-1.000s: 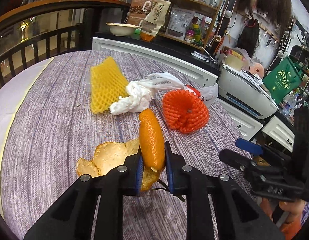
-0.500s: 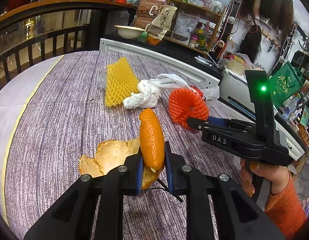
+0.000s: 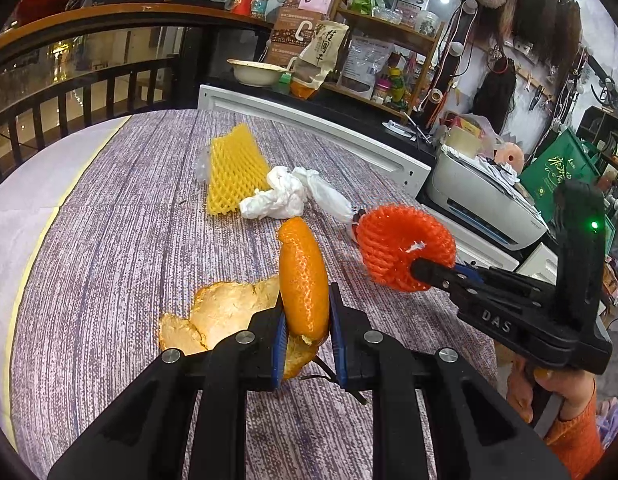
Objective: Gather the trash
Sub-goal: 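Grasp the orange foam fruit net with the right tool while the left holds peels, then carry the orange net over the bin and open the right tool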
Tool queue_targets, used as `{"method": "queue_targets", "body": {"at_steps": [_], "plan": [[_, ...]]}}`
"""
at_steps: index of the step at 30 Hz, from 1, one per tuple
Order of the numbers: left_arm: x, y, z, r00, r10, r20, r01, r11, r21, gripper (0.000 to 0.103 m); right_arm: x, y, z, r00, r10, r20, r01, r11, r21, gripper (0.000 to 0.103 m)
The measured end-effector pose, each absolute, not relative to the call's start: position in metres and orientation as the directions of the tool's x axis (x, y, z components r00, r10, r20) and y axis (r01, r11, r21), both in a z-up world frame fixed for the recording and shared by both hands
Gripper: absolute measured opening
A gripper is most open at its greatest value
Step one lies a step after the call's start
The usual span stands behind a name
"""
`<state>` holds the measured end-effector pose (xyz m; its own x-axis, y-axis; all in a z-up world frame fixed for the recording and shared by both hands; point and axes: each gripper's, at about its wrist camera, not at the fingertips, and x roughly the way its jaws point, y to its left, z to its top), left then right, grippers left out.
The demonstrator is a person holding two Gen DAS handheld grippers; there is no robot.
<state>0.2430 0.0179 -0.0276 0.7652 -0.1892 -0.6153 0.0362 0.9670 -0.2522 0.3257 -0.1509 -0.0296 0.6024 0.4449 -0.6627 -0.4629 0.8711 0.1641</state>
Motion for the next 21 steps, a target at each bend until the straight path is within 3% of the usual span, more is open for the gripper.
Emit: {"method": "queue_targets", "body": {"at_steps": [21], "plan": [[0.237,-0.03,-0.01,0.778,-0.258,-0.573,0.126,0.957,-0.26,0.019,0.261,-0.244,-0.025,0.709,0.401,-0.581,-0.327,0.916,0.234,0.017]]}}
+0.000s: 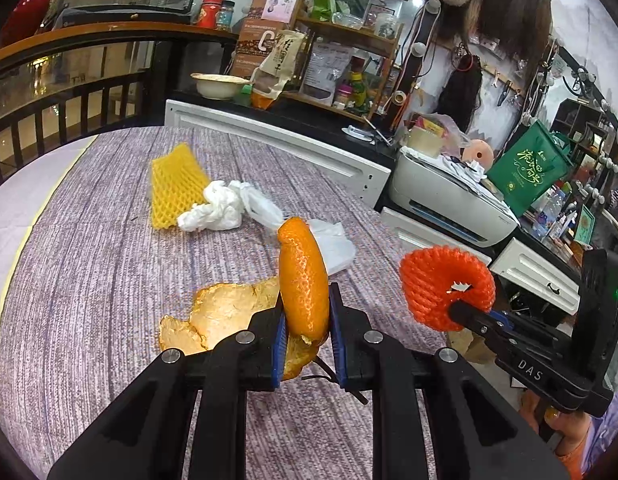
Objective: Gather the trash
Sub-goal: 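Carry the orange net over the bin and open the right tool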
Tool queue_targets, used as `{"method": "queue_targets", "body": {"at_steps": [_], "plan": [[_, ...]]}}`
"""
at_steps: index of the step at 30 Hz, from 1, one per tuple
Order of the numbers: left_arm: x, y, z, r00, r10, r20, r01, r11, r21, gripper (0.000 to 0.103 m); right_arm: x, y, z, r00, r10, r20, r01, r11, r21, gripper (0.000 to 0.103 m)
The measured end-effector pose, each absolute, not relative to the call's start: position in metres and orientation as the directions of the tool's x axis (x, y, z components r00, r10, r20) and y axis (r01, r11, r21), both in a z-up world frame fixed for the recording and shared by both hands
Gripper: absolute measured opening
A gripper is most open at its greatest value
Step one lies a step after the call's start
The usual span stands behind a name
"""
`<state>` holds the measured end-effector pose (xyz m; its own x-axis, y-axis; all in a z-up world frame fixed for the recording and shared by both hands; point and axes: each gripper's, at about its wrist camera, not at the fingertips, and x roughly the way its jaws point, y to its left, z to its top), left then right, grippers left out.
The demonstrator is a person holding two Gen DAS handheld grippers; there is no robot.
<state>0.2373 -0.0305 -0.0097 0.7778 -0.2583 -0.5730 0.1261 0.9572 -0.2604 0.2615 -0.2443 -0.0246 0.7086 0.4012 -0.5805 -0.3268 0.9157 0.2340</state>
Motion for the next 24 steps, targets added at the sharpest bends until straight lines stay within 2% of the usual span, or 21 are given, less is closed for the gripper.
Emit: {"method": "queue_targets", "body": {"at_steps": [9,15,24], "plan": [[0.238,-0.067,-0.003,0.77,-0.315,-0.555,0.204,0.945,-0.254,0.019,0.252,-0.306,-0.045,0.74,0.29,-0.607,-0.15,0.951,0.271,0.017],[0.24,-0.093,0.001,0.759,-0.353,-0.547,0.258,0.935,-0.245,0.019,0.259,-0.35,-0.08,0.714,0.2,-0.671,0.006,0.957,0.291,0.017],[0.244,-0.13,-0.003,0.729,-0.399,-0.556,0.321,0.917,-0.238,0.019,0.275,-0.378,-0.146,0.626,0.118,-0.771,0.129,0.959,0.252,0.017]]}}
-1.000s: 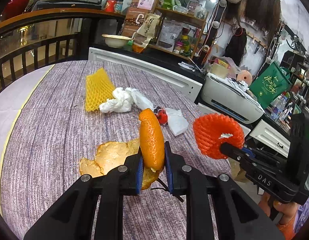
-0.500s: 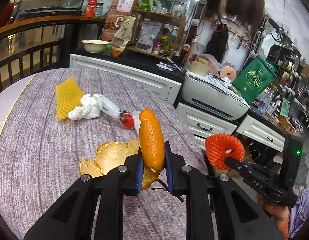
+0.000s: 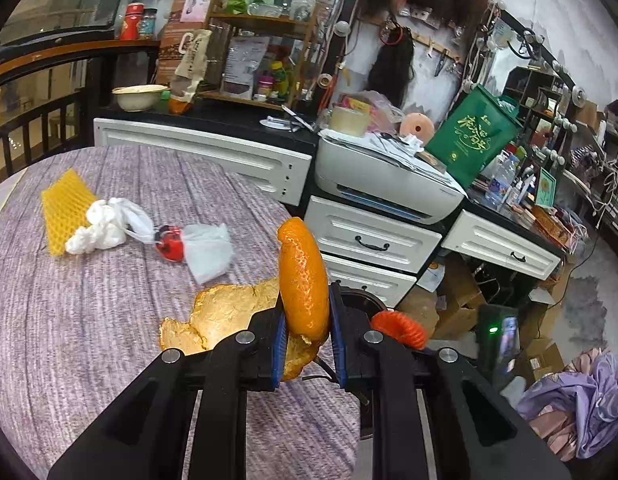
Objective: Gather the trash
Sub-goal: 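Carry the orange net over the bin and open the right tool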
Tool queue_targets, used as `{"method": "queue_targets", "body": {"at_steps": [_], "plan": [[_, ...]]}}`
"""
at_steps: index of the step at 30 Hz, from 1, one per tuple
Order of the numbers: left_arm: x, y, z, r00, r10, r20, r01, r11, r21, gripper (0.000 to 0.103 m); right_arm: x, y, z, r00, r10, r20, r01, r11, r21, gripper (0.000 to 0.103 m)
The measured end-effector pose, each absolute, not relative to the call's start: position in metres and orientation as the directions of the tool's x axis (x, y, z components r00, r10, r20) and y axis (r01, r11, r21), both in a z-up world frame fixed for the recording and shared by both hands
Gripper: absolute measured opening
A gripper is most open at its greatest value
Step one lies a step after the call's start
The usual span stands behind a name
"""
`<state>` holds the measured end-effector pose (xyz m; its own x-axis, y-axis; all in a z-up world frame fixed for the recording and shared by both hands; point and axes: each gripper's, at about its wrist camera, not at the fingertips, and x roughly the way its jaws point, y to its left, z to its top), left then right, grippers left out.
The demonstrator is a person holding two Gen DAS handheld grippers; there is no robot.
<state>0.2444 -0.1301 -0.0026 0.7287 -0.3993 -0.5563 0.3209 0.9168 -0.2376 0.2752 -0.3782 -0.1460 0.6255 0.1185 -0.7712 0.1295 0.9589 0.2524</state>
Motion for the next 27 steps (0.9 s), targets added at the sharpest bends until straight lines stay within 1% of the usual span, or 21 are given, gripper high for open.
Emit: {"method": "queue_targets", "body": {"at_steps": [12,13,14,16,17,18,21,27], "plan": [[0.242,-0.161,-0.009,0.696,-0.425,-0.579,0.376,0.902,-0.211,0.019,0.292,-0.378,-0.209,0.527,0.101,-0.844,0.178,0.958,0.225,0.018],[0.242,-0.163,-0.01,0.694,-0.427,-0.58,0.378,0.901,-0.211,0.019,0.292,-0.378,-0.213,0.521,0.097,-0.848,0.182,0.958,0.221,0.02],[0.241,-0.164,-0.01,0.692,-0.429,-0.581,0.381,0.9,-0.211,0.019,0.292,-0.377,-0.217,0.513,0.091,-0.853,0.186,0.959,0.215,0.025],[0.241,-0.168,-0.011,0.688,-0.433,-0.582,0.388,0.898,-0.21,0.019,0.291,-0.377,-0.223,0.499,0.094,-0.861,0.188,0.959,0.214,0.038],[0.241,-0.171,-0.011,0.686,-0.436,-0.583,0.392,0.896,-0.209,0.019,0.289,-0.377,-0.225,0.496,0.098,-0.863,0.189,0.958,0.217,0.051],[0.241,-0.173,-0.012,0.682,-0.439,-0.584,0.397,0.894,-0.208,0.019,0.287,-0.376,-0.225,0.498,0.096,-0.862,0.189,0.958,0.216,0.058],[0.241,-0.181,-0.013,0.672,-0.449,-0.589,0.413,0.887,-0.205,0.019,0.278,-0.376,-0.222,0.512,0.072,-0.856,0.19,0.962,0.195,0.058],[0.24,-0.204,-0.018,0.638,-0.484,-0.599,0.458,0.864,-0.21,0.019,0.255,-0.393,-0.207,0.555,0.061,-0.829,0.236,0.945,0.227,0.058]]}}
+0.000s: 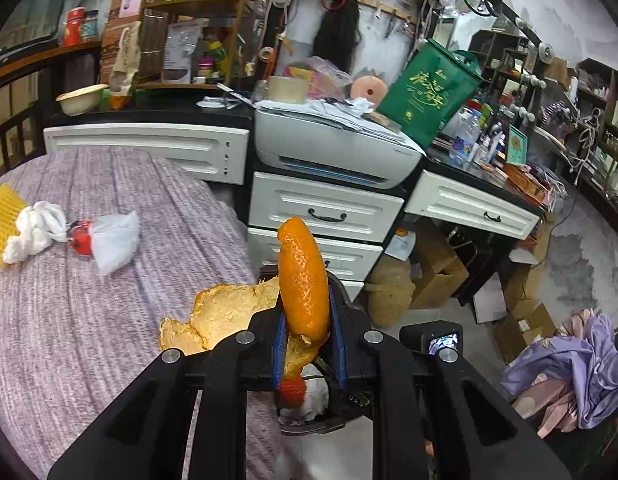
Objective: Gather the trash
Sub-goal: 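Carry the orange net over the bin and open the right tool, then lower the orange peels into the bin and open the left tool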
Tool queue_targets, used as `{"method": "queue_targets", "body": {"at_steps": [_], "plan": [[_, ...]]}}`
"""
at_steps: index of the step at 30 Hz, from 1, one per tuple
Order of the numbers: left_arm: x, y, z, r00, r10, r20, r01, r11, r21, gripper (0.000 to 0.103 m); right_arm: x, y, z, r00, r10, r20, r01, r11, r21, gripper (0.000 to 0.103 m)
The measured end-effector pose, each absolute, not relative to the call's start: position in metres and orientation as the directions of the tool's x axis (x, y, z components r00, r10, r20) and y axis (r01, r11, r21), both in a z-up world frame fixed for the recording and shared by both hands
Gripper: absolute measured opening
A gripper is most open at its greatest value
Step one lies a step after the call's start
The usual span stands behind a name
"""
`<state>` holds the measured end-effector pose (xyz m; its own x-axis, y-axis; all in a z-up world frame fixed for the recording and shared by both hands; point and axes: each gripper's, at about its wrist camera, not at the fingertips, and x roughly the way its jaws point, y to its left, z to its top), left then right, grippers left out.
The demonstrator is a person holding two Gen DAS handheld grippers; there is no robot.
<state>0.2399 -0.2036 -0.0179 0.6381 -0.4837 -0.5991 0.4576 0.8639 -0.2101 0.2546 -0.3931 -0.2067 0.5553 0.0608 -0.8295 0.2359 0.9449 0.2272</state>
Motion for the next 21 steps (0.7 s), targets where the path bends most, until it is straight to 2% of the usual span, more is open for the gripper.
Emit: {"method": "queue_targets", "body": {"at_steps": [8,21], "plan": [[0.24,-0.244,-0.039,0.557,-0.524,-0.644,0.519,0.825,-0.223,0.019,0.229,-0.428,-0.181,0.61,0.009,-0.793,0.304,0.921,0.244,0.058],[0.244,-0.292,-0.097,0.435,-0.485,-0.758,0.56,0.805,-0.194,0.019,0.21,-0.468,-0.166,0.633,-0.043,-0.773,0.391,0.879,0.271,0.058]]}}
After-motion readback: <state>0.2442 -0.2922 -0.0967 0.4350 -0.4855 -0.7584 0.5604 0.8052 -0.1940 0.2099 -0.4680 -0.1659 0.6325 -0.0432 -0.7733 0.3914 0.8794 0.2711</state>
